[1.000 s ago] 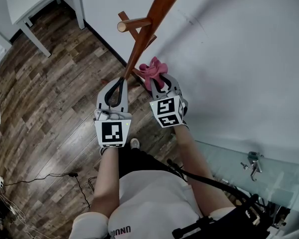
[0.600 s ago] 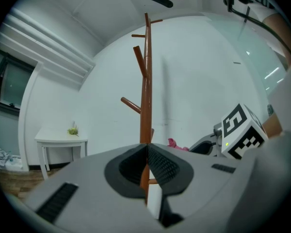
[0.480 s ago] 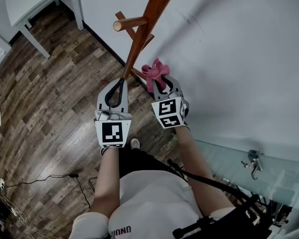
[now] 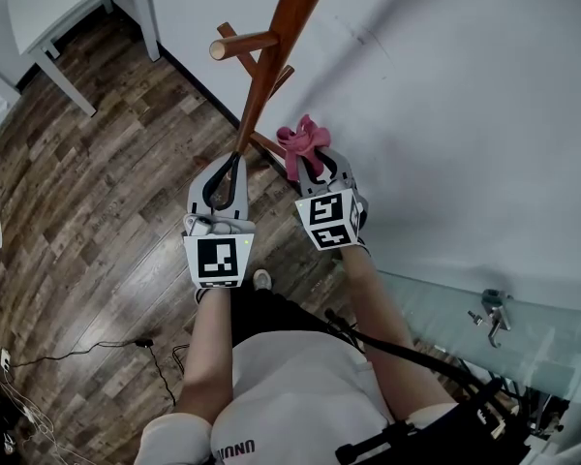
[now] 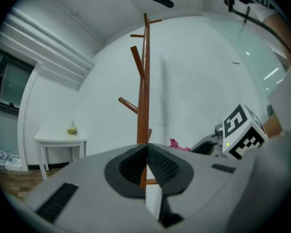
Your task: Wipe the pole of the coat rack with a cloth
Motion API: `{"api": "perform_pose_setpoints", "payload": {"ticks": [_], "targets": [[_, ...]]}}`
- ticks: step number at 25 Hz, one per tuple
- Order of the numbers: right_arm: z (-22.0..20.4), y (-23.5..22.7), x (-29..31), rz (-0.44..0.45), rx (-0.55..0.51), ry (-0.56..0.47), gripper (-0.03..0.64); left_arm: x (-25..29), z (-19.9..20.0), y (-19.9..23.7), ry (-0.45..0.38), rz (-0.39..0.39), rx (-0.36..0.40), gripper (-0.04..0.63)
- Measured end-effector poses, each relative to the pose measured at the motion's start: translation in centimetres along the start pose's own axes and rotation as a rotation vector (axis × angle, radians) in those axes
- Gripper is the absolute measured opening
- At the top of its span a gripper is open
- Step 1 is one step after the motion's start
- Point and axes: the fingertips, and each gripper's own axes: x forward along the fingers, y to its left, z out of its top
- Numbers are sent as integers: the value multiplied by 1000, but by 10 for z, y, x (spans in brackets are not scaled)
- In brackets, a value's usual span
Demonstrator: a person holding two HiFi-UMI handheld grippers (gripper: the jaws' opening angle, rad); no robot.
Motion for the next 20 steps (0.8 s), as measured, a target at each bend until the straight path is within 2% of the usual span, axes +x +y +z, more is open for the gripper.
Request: {"api": "perform_pose_setpoints", "payload": {"ticks": [20], "targets": [[-12,-16,-15,-45,44,-7,86,-3,4,-15,7,-18,33,17]]}}
